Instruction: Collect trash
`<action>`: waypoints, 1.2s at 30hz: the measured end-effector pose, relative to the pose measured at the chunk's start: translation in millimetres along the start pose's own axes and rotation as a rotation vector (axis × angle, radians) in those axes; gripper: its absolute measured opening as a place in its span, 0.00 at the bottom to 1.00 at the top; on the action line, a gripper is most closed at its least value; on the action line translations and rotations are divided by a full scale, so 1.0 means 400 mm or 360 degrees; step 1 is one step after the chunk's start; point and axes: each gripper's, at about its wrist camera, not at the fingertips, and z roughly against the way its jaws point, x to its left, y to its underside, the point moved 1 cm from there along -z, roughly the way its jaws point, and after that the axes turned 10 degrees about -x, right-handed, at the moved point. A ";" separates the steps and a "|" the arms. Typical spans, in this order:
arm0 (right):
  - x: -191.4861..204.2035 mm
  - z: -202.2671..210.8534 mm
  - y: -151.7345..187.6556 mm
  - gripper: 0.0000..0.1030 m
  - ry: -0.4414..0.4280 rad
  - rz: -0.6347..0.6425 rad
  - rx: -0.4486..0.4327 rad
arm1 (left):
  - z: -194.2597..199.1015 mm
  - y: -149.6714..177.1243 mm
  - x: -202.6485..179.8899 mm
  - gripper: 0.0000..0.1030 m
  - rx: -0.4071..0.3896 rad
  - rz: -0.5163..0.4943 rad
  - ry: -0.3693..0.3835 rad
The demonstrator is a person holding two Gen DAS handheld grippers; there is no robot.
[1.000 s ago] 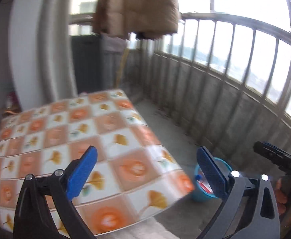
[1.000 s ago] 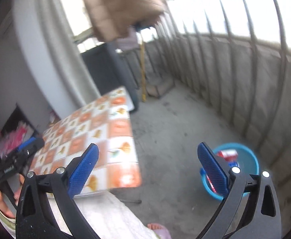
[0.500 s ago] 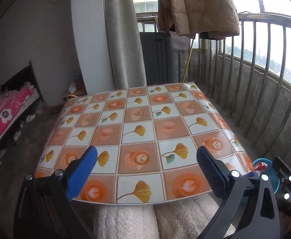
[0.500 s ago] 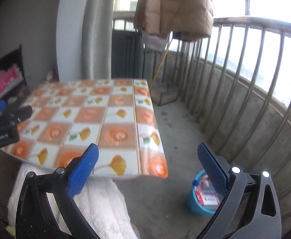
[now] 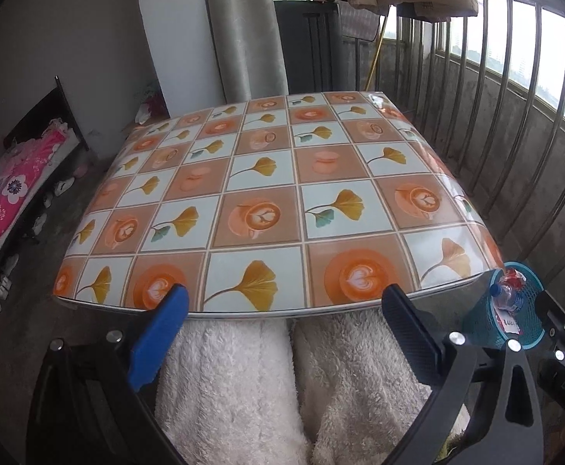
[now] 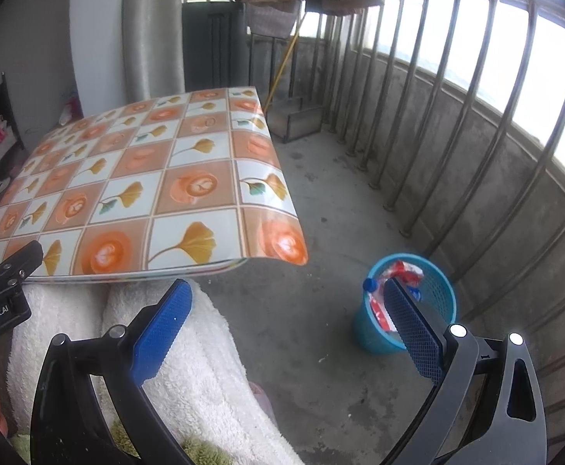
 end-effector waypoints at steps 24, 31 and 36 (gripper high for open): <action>-0.056 -0.012 0.028 0.92 0.0101 -0.0050 0.0053 | -0.012 0.003 -0.021 0.95 0.0054 -0.0058 -0.0034; -0.067 -0.009 0.031 0.92 0.0109 -0.0060 0.0051 | -0.016 0.008 -0.034 0.95 0.0078 -0.0070 0.0005; -0.069 -0.011 0.032 0.92 0.0108 -0.0059 0.0056 | -0.021 0.010 -0.037 0.95 0.0098 -0.0066 0.0036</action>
